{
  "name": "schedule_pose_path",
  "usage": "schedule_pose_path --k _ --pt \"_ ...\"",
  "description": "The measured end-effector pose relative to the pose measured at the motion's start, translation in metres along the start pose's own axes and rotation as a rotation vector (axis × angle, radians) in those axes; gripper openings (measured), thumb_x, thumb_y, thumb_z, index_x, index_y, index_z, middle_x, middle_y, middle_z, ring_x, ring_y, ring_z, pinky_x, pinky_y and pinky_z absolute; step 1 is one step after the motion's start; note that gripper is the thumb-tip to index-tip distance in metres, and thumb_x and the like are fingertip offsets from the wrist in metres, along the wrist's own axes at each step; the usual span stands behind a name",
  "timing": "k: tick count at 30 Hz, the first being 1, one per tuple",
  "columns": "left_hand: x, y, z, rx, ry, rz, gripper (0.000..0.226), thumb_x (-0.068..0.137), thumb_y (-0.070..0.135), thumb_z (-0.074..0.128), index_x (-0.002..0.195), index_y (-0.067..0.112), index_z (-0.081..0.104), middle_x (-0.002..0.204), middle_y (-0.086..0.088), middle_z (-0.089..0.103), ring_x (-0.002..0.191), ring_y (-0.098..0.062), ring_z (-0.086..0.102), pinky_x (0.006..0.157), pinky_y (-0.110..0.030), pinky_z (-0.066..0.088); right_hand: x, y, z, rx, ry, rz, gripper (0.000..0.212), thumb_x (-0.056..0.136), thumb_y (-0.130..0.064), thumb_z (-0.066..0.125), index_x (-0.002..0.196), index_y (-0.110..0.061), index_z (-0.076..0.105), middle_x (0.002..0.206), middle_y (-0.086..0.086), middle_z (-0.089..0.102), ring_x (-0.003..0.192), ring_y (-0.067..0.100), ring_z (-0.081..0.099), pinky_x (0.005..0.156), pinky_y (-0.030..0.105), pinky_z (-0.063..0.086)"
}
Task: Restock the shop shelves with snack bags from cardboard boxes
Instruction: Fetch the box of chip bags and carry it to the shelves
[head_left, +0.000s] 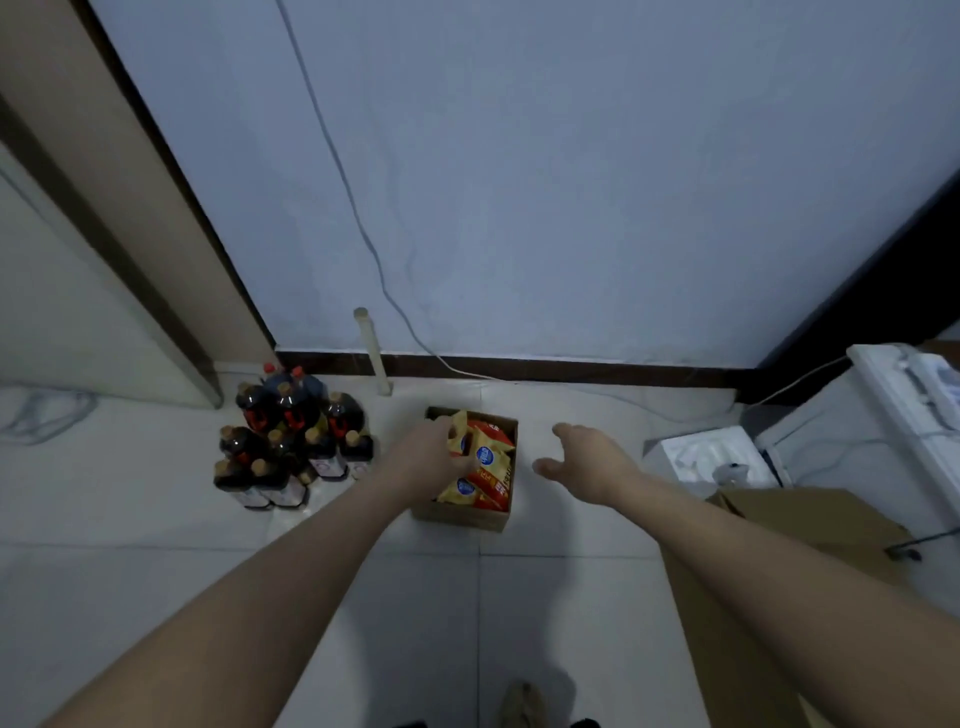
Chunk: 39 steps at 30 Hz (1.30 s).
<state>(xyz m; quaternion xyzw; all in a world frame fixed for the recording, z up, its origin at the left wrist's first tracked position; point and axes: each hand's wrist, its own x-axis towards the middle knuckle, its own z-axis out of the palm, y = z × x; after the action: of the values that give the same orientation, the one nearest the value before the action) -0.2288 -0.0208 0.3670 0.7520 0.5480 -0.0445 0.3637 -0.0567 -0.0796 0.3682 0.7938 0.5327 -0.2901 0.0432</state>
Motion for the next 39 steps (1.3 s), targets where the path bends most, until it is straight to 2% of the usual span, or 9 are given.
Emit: schedule_pose_path --k 10,15,20,24,26,30,35,37,39 --pt "0.200 -0.063 0.064 -0.211 -0.070 -0.191 0.065 0.085 0.042 0.065 0.135 0.005 0.045 0.134 -0.010 0.052 0.119 -0.025 0.052 0.094 -0.034 0.046 0.198 0.022 0.056 0.301 -0.129 0.141 0.046 0.095 -0.032 0.052 0.129 0.000 0.050 0.129 0.017 0.058 0.117 0.028 0.056 0.091 0.032 0.046" --pt "0.299 -0.119 0.129 -0.435 -0.064 -0.315 0.054 0.081 0.033 0.072 0.123 0.007 0.048 0.109 0.002 0.057 0.102 -0.017 0.055 0.091 -0.035 0.049 0.294 0.049 0.132 0.355 -0.160 0.243 0.049 0.094 -0.034 0.053 0.127 0.002 0.049 0.127 0.019 0.058 0.115 0.030 0.057 0.090 0.035 0.048" --pt "0.374 -0.179 0.194 -0.419 -0.063 -0.441 0.103 0.065 0.055 0.078 0.142 0.008 0.029 0.141 -0.014 0.040 0.128 -0.032 0.043 0.105 -0.048 0.041 0.365 0.075 0.211 0.361 -0.207 0.296 0.051 0.094 -0.036 0.053 0.125 0.004 0.050 0.127 0.019 0.058 0.114 0.031 0.056 0.090 0.033 0.046" --pt "0.421 -0.207 0.227 -0.350 -0.080 -0.482 0.118 0.065 0.058 0.076 0.150 0.009 0.010 0.153 -0.015 0.022 0.140 -0.035 0.026 0.112 -0.050 0.031 0.410 0.087 0.258 0.371 -0.238 0.325 0.030 0.092 -0.035 0.056 0.099 -0.006 0.053 0.114 0.018 0.062 0.081 0.022 0.052 0.065 0.030 0.042" --pt "0.444 -0.218 0.237 -0.346 -0.082 -0.476 0.121 0.064 0.058 0.075 0.150 0.013 0.003 0.155 -0.015 0.018 0.141 -0.036 0.023 0.113 -0.051 0.029 0.430 0.091 0.277 0.377 -0.219 0.334 0.031 0.092 -0.036 0.057 0.092 -0.008 0.045 0.103 0.015 0.060 0.081 0.020 0.049 0.066 0.029 0.040" --pt "0.475 -0.235 0.260 -0.397 -0.108 -0.480 0.125 0.062 0.062 0.075 0.151 0.020 -0.003 0.156 -0.013 0.016 0.142 -0.035 0.022 0.113 -0.051 0.028 0.453 0.103 0.303 0.427 -0.271 0.375 0.045 0.089 -0.039 0.060 0.112 -0.001 0.054 0.105 0.016 0.061 0.084 0.020 0.050 0.066 0.028 0.040" --pt "0.491 -0.266 0.281 -0.495 -0.118 -0.531 0.133 0.053 0.067 0.076 0.150 0.024 -0.004 0.156 -0.012 0.020 0.141 -0.035 0.025 0.114 -0.052 0.027 0.464 0.124 0.331 0.575 -0.333 0.436 0.074 0.087 -0.039 0.063 0.142 -0.001 0.029 0.136 0.016 0.048 0.117 0.027 0.052 0.079 0.025 0.038" --pt "0.493 -0.276 0.287 -0.514 -0.129 -0.539 0.137 0.048 0.069 0.078 0.150 0.025 -0.003 0.154 -0.011 0.022 0.140 -0.033 0.027 0.114 -0.051 0.028 0.468 0.128 0.340 0.709 -0.358 0.432 0.070 0.087 -0.038 0.064 0.141 -0.008 0.031 0.115 0.008 0.055 0.091 0.013 0.057 0.069 0.020 0.043" --pt "0.494 -0.280 0.291 -0.521 -0.141 -0.543 0.148 0.032 0.074 0.077 0.149 0.027 0.000 0.153 -0.009 0.025 0.140 -0.031 0.029 0.114 -0.050 0.030 0.470 0.130 0.348 0.812 -0.383 0.411 0.038 0.088 -0.036 0.062 0.120 -0.022 0.048 0.094 -0.005 0.056 0.082 0.006 0.055 0.073 0.028 0.052"
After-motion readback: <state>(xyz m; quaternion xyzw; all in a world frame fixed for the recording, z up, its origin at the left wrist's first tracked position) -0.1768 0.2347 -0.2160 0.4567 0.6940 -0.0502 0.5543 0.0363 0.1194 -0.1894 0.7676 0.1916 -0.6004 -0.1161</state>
